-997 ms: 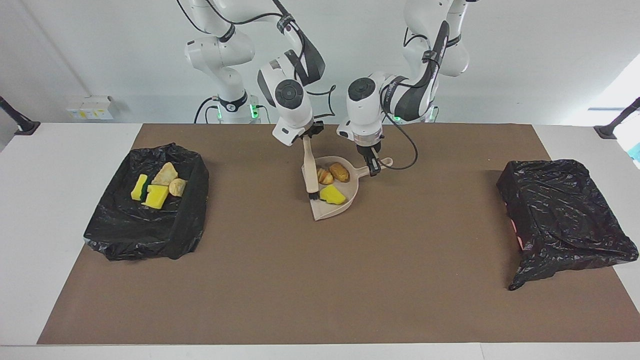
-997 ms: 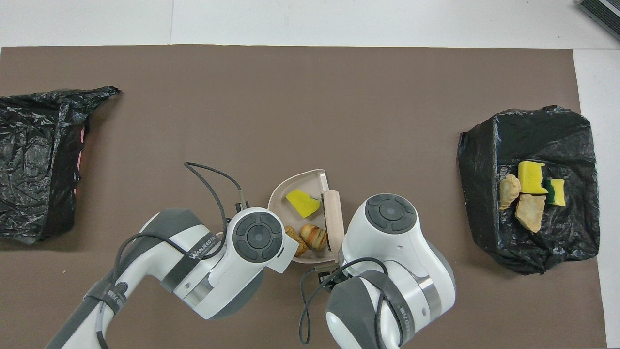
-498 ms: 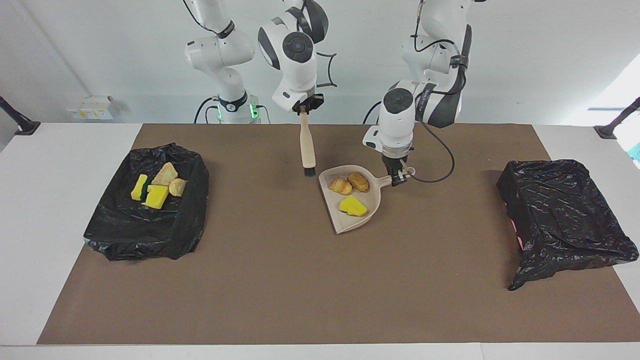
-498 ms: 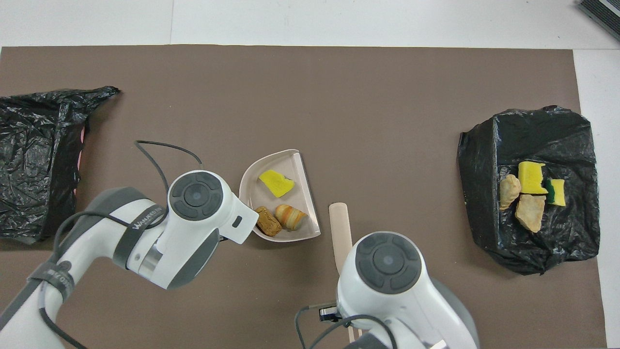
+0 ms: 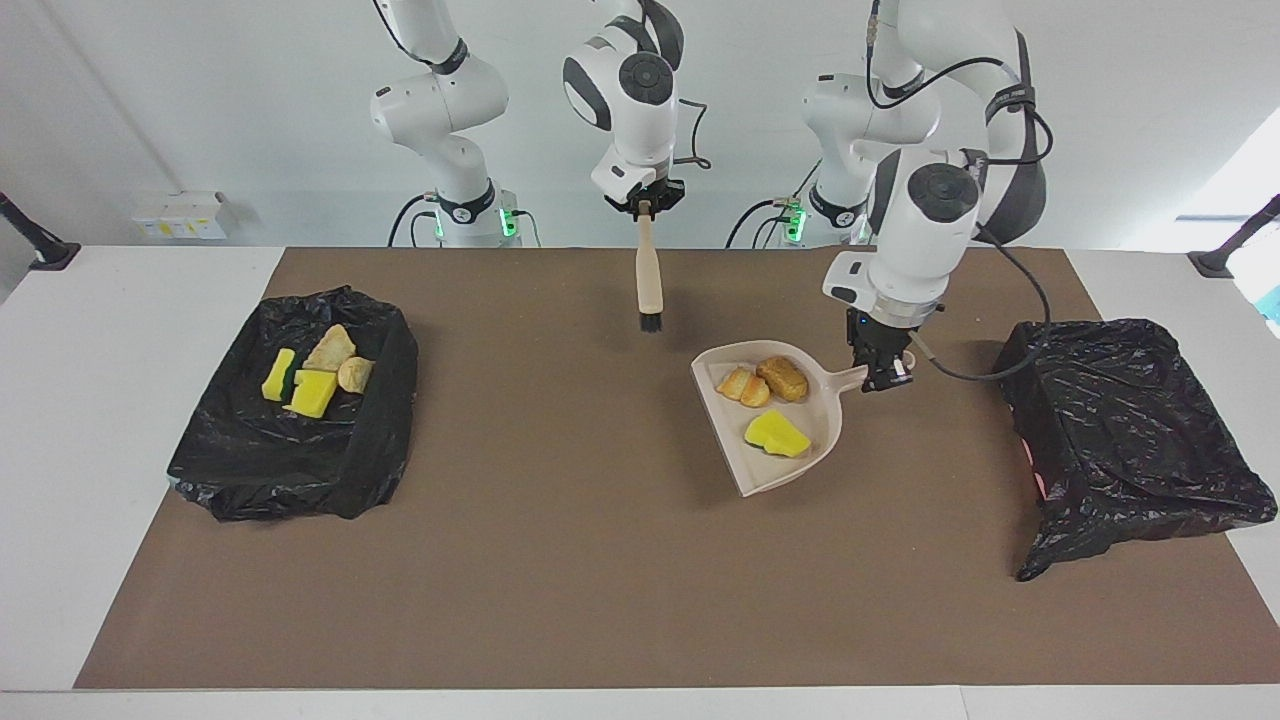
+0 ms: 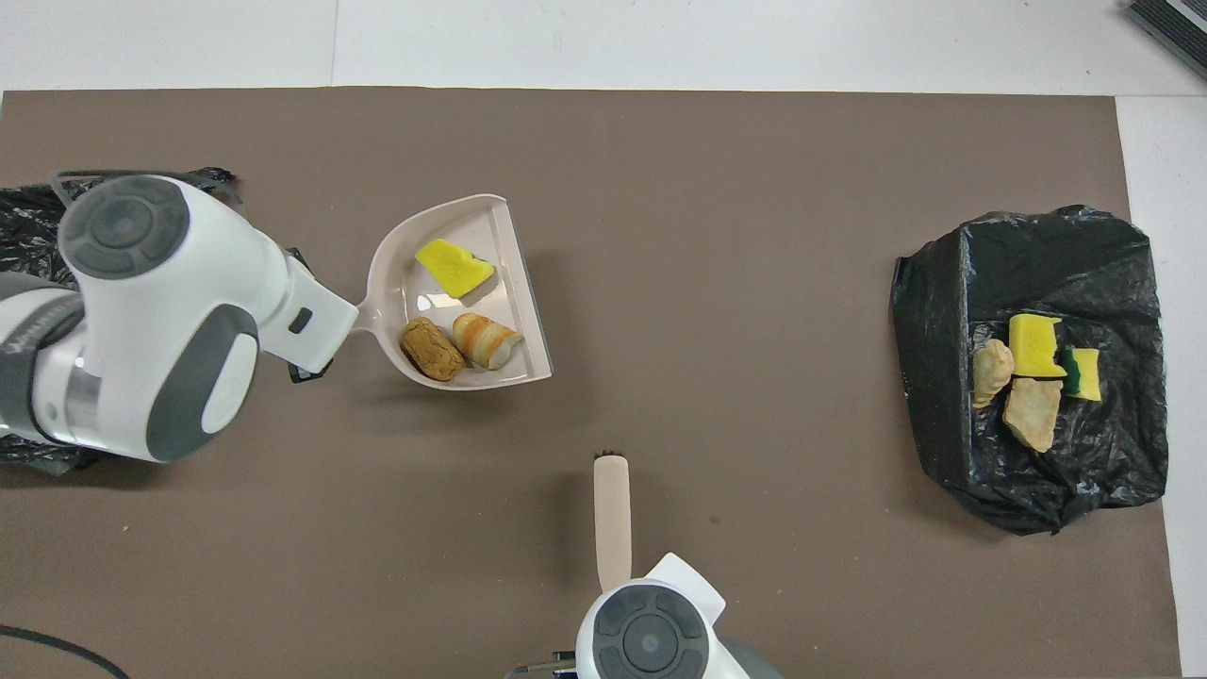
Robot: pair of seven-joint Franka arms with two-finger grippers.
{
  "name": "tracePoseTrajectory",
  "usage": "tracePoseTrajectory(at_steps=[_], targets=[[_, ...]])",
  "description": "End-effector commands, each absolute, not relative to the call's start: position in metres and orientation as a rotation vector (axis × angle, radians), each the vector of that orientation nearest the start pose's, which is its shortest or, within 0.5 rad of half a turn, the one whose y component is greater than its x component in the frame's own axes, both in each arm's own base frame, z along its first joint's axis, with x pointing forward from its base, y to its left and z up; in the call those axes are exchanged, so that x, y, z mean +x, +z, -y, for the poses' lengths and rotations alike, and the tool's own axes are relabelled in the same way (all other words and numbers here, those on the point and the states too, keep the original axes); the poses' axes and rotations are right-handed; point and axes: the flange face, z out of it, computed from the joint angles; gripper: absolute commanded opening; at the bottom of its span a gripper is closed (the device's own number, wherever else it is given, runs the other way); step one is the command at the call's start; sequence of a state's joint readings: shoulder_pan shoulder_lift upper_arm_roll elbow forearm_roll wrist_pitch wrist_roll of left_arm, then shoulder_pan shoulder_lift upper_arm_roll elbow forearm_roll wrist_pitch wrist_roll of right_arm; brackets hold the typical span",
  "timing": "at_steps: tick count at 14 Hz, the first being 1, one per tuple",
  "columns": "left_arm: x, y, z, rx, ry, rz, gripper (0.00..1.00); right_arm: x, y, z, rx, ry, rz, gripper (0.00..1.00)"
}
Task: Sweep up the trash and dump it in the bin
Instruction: 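Carry the loaded dustpan with the left gripper over the farther black bag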
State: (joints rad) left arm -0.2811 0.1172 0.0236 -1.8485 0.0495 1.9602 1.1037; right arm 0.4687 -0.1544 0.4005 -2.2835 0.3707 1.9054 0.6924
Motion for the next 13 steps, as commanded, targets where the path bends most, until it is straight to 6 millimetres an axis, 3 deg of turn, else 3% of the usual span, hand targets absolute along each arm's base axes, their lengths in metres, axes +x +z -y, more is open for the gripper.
tracePoseTrajectory(at_steps=[1, 3, 5, 7, 10, 13], targets=[[0.611, 0.490, 0.114, -2.405, 0.003, -2.002, 0.00, 0.276, 0.370, -0.394, -3.033, 0.587, -0.060, 0.00], [0.625, 0.505, 0.083, -2.413, -0.013, -1.987, 0.00, 0.273, 0.351, -0.405, -3.028, 0.587, -0.066, 0.00], [0.639, 0.521, 0.044, -2.355, -0.016, -2.053, 0.00, 0.272, 0.346, -0.401, -3.046, 0.591, -0.046, 0.00], [0.639, 0.525, 0.019, -2.307, 0.000, -2.111, 0.00, 0.268, 0.336, -0.394, -3.062, 0.587, -0.017, 0.00], [0.640, 0.526, -0.034, -2.226, -0.001, -2.170, 0.00, 0.279, 0.328, -0.387, -3.079, 0.504, -0.010, 0.00], [0.635, 0.526, -0.119, -2.143, 0.007, -2.199, 0.00, 0.297, 0.320, -0.378, -3.062, 0.478, 0.004, 0.00]])
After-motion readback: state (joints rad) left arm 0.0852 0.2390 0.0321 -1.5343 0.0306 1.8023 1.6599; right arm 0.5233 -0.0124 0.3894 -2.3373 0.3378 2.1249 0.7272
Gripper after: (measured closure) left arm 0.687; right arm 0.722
